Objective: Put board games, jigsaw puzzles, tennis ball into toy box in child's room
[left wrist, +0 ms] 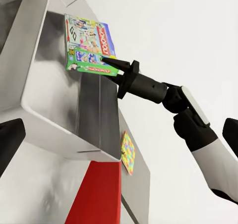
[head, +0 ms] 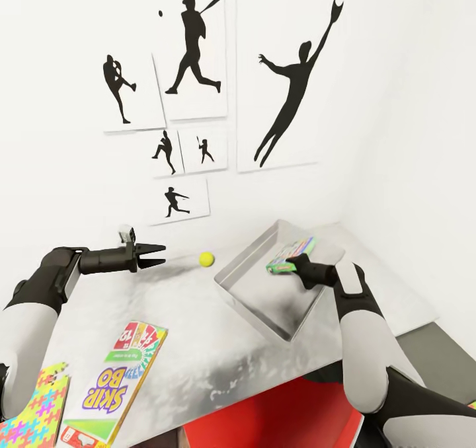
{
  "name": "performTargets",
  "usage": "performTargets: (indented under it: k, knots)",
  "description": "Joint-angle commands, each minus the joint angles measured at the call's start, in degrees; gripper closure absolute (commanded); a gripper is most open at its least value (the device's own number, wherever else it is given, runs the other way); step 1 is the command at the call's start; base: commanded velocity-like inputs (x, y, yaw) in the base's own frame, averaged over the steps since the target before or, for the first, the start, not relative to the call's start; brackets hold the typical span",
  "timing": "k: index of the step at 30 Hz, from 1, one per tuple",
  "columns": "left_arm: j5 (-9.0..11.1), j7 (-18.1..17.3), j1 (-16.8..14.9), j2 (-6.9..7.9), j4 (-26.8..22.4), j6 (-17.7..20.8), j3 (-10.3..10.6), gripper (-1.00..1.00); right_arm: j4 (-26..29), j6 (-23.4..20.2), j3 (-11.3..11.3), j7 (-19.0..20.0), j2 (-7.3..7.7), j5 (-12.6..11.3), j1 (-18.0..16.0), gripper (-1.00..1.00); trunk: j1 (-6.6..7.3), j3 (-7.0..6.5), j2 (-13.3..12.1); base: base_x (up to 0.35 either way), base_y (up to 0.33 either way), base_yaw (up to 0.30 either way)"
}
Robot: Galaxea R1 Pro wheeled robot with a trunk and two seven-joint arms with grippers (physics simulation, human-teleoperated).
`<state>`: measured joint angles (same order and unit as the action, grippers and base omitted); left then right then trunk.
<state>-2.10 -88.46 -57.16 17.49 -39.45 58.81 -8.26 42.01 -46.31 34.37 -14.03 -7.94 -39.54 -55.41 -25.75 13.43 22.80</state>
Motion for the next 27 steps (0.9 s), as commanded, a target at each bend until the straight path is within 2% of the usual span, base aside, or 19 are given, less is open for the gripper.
performTargets:
  k: [1,8,9,27]
  knots:
    - [-0.22,-0.31,-0.05,0.03,-0.02,0.6,-0.03,-1.0,0.09,-0.18,0.26,-0.57,-0.06,-0.62,-0.12,1.0,-0.04,0.12,0.12,0.0,0.0,0.0]
    - [-0.19,-0.35,-0.01,0.08,-0.02,0.6,-0.01,-1.0,0.09,-0.18,0.26,-0.56,-0.06,-0.67,-0.63,1.0,-0.04,0.12,0.12,0.0,0.0,0.0]
    - [-0.19,-0.33,-0.01,0.08,-0.02,0.6,-0.01,-1.0,0.09,-0.18,0.26,-0.56,-0.06,-0.67,-0.65,-1.0,-0.04,0.12,0.12,0.0,0.0,0.0]
    - [-0.19,-0.34,-0.03,0.16,-0.02,0.6,-0.01,-1.0,0.09,-0.25,0.26,-0.56,0.03,-0.62,-0.84,-1.0,-0.04,0.12,0.12,0.0,0.0,0.0]
